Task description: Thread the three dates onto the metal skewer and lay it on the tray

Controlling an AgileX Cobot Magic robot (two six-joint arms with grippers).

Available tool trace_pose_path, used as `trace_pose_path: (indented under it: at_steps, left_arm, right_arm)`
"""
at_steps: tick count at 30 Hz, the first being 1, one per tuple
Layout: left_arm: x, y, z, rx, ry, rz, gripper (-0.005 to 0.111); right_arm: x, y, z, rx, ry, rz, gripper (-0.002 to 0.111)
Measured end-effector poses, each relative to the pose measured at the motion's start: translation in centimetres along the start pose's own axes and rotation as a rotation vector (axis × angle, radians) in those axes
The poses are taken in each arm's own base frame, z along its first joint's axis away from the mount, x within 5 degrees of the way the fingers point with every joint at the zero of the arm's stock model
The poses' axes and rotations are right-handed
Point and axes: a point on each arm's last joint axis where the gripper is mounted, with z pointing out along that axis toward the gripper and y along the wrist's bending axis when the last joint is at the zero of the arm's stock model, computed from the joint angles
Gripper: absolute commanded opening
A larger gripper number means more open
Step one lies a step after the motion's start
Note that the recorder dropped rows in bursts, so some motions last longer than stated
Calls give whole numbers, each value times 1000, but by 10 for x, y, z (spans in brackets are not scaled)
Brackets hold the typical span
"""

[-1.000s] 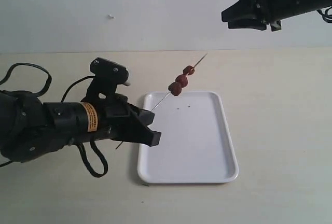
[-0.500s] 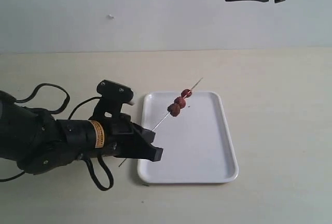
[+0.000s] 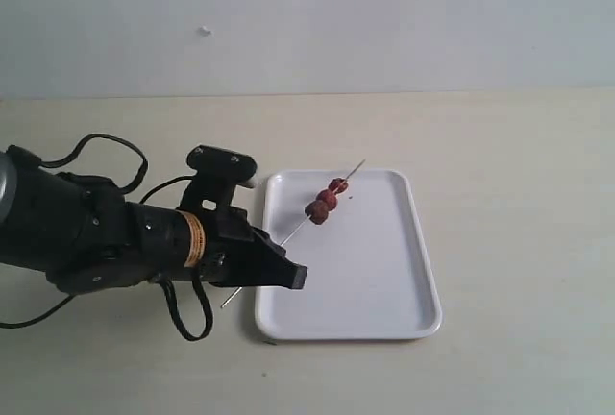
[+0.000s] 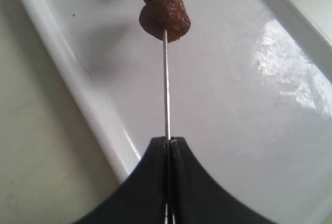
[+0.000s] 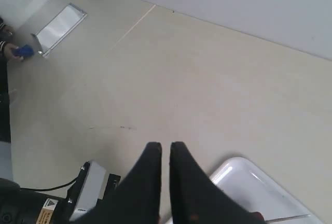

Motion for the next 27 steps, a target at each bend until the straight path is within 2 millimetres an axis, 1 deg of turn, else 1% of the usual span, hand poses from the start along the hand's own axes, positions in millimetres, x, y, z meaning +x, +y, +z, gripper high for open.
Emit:
trace_pose_path:
  at_steps: [5, 7, 9, 15, 18, 22, 27]
  left_arm:
    - [-3, -15, 2, 37, 17, 44, 0]
    - [-2, -18, 2, 49, 24, 51, 5]
    - [-1, -19, 2, 46, 36, 54, 13]
    - [0, -18, 2, 42, 54, 30, 50]
    - [1, -18, 2, 42, 55, 29, 60]
    - [0, -19, 2, 48, 53, 29, 65]
    - [-5, -21, -3, 49, 33, 32, 65]
  right_arm:
    - [0, 0, 0, -1, -1, -4, 7]
    - [0, 0, 0, -1, -1, -5, 7]
    - [0, 0, 0, -1, -1, -5, 7]
    - [0, 0, 0, -1, -1, -5, 7]
    - [0, 0, 0, -1, -1, -8, 7]
    - [2, -1, 0, 13, 18, -40, 7]
    - [6, -5, 0, 48, 66, -66, 7]
